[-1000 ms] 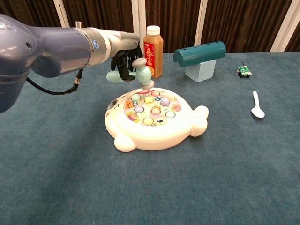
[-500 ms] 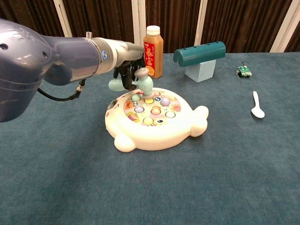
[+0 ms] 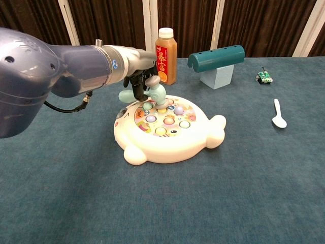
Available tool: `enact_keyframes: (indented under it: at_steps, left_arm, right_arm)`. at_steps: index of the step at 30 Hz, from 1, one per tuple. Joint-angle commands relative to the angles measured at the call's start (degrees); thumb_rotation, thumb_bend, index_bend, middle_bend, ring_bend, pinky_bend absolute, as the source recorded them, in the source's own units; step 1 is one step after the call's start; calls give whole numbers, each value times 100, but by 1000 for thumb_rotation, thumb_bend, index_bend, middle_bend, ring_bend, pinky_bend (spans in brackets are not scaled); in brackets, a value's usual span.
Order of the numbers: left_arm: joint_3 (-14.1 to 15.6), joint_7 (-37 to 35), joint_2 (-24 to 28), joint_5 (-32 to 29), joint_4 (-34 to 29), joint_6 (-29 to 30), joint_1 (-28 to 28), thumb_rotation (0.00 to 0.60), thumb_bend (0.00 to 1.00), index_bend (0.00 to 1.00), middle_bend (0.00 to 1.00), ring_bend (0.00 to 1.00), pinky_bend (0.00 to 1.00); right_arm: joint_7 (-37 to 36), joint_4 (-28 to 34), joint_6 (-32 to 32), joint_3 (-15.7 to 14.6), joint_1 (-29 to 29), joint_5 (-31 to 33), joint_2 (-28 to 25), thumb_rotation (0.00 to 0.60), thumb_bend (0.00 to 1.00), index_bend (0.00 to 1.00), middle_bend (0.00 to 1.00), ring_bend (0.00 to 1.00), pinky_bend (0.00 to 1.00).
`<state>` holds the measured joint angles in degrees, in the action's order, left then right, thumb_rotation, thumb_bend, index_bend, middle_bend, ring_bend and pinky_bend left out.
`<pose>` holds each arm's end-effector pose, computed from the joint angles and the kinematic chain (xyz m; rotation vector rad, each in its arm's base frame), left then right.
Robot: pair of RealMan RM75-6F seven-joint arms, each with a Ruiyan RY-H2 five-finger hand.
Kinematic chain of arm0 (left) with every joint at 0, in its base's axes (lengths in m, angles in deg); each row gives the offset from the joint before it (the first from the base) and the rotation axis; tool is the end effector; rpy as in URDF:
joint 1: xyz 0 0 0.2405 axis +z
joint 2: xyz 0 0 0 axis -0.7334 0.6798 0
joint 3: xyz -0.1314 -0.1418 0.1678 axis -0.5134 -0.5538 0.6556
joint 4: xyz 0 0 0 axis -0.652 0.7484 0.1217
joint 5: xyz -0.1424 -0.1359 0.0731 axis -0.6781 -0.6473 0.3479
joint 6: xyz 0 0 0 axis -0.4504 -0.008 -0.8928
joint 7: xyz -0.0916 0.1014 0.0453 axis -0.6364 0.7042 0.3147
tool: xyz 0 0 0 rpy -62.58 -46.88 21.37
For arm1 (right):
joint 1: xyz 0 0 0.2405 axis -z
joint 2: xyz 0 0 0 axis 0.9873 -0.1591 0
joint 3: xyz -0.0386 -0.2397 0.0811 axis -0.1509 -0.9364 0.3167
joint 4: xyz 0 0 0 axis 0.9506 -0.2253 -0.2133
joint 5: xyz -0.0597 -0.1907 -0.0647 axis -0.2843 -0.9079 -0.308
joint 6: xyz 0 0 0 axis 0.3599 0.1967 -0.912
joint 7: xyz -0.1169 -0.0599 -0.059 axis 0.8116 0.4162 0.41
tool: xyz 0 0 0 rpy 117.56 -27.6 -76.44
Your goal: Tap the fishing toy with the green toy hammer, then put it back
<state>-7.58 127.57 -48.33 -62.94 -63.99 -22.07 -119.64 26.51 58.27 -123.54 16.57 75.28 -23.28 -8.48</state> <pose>-0.0047 0.3856 -0.0502 -1.8740 -0.7881 -0.6275 -0.3067 -0.1862 0.1534 1.3540 -1.0504 0.9517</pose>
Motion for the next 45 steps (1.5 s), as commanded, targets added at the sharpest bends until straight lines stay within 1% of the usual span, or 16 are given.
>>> enact_keyframes:
  at_steps: [1, 6, 12, 15, 19, 23, 30, 33, 39, 45]
  left_arm:
    - [-30, -48, 50, 50, -71, 32, 19, 600, 727, 668, 465, 343, 448]
    - [-88, -58, 214, 37, -268, 85, 41, 600, 727, 668, 465, 343, 448]
    - [-69, -116, 613, 61, -693, 255, 210, 600, 728, 661, 464, 343, 448]
    - [50, -184, 922, 116, -1033, 347, 403, 600, 728, 661, 463, 343, 448]
    - [292, -466, 1301, 397, -1447, 457, 767, 600, 727, 661, 464, 343, 448]
    - [671, -847, 1619, 759, -1676, 487, 1219, 600, 727, 660, 463, 343, 448]
    - [1118, -1448, 1800, 1299, -1622, 443, 1783, 600, 726, 655, 460, 343, 448]
    - [1226, -1711, 1759, 1549, -1488, 450, 1980, 600, 724, 650, 460, 343, 448]
    - [1329, -1941, 1568, 1762, -1198, 437, 2195, 600, 719, 645, 459, 343, 448]
    - [1371, -1856, 1400, 1724, -995, 420, 2285, 600, 718, 635, 457, 343, 448]
  right_arm:
    - [2, -4, 0, 2, -1, 2, 0, 600, 166, 0, 0, 0, 0]
    - [4, 5, 7, -1, -2, 3, -1, 600, 167, 0, 0, 0, 0]
    - [47, 10, -7, -9, 3, -11, 2, 600, 167, 0, 0, 0, 0]
    - [67, -1, -7, -4, 4, 7, 8, 600, 167, 0, 0, 0, 0]
    - [94, -7, 7, 2, 0, 31, 13, 600, 167, 0, 0, 0, 0]
    - [170, -7, -6, -16, 0, -5, 29, 600, 166, 0, 0, 0, 0]
    - [258, 2, -18, -19, 3, -4, 55, 600, 167, 0, 0, 0, 0]
    - [275, 2, -26, -25, 6, -18, 58, 600, 167, 0, 0, 0, 0]
    - [291, -1, -36, -42, 6, -62, 61, 600, 166, 0, 0, 0, 0]
    - [281, -6, -29, -43, 7, -52, 56, 600, 167, 0, 0, 0, 0]
